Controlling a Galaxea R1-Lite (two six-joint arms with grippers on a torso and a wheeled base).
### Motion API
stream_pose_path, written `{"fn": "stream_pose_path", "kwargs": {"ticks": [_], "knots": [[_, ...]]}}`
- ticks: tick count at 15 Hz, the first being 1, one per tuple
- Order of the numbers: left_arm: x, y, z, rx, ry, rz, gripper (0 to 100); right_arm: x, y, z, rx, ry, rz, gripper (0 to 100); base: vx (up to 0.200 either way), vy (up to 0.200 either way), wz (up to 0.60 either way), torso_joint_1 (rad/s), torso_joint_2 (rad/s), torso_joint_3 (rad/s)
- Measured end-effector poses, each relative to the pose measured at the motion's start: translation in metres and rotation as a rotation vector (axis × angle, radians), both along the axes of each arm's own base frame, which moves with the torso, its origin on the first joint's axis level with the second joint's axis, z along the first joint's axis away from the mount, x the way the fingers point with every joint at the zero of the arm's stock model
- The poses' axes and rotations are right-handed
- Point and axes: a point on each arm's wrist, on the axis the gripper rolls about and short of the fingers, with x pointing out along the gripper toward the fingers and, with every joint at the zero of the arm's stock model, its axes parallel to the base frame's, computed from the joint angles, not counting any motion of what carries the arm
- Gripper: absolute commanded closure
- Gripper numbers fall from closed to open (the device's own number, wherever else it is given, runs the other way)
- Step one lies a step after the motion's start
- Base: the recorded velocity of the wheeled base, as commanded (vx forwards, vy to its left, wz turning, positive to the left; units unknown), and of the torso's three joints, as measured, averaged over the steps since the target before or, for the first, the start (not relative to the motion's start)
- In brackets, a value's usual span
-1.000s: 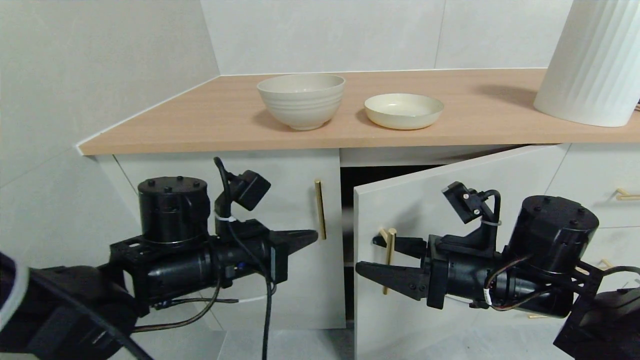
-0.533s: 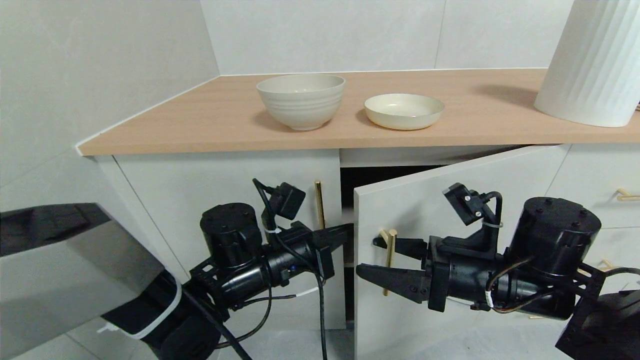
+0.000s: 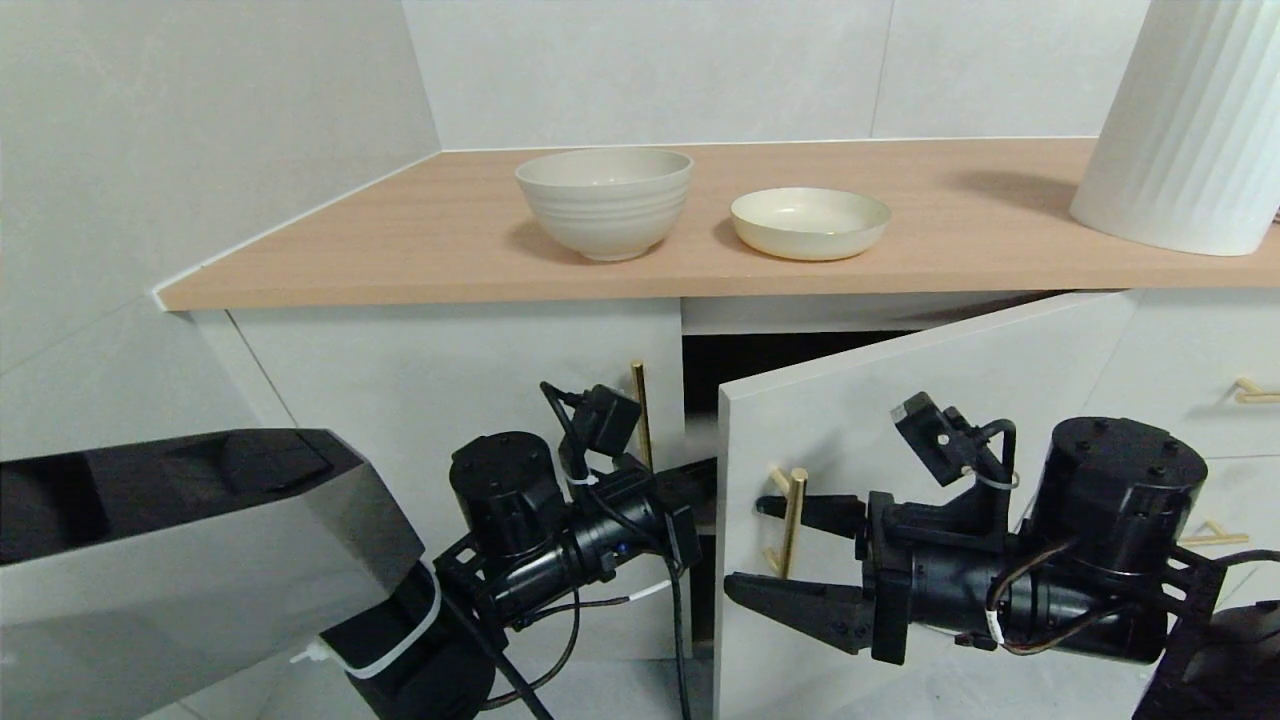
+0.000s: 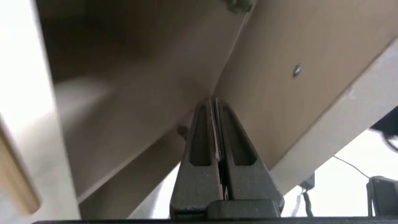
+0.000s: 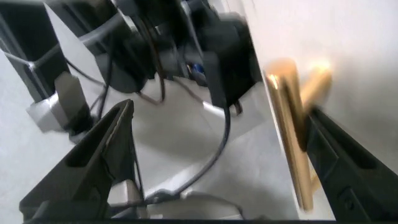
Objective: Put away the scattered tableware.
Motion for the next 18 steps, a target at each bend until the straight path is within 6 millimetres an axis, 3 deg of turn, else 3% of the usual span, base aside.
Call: {"fn": "stream_pose_path", "kwargs": {"ticks": [8,12,15,18], "knots": [[-0.004,-0.003,0.000,-0.001,-0.008,-0.013,100,0.005,-0.025,-0.005,-0.082,-0.010,-0.104,0,0.000,0.000,0.00,0.000,0.00,0.000],[-0.003,-0.006,0.011,0.016,0.004,-0.018,100,-0.007,-0.039,-0.005,-0.224,0.026,-0.346,0,0.000,0.000,0.00,0.000,0.00,0.000],[-0.006,-0.010,0.020,0.052,-0.054,-0.029,100,-0.027,-0.049,0.001,-0.310,0.091,-0.362,0,0.000,0.000,0.00,0.000,0.00,0.000],[-0.006,-0.010,0.015,0.083,-0.077,-0.029,100,-0.037,-0.054,0.014,-0.293,0.069,-0.362,0,0.000,0.000,0.00,0.000,0.00,0.000]]}}
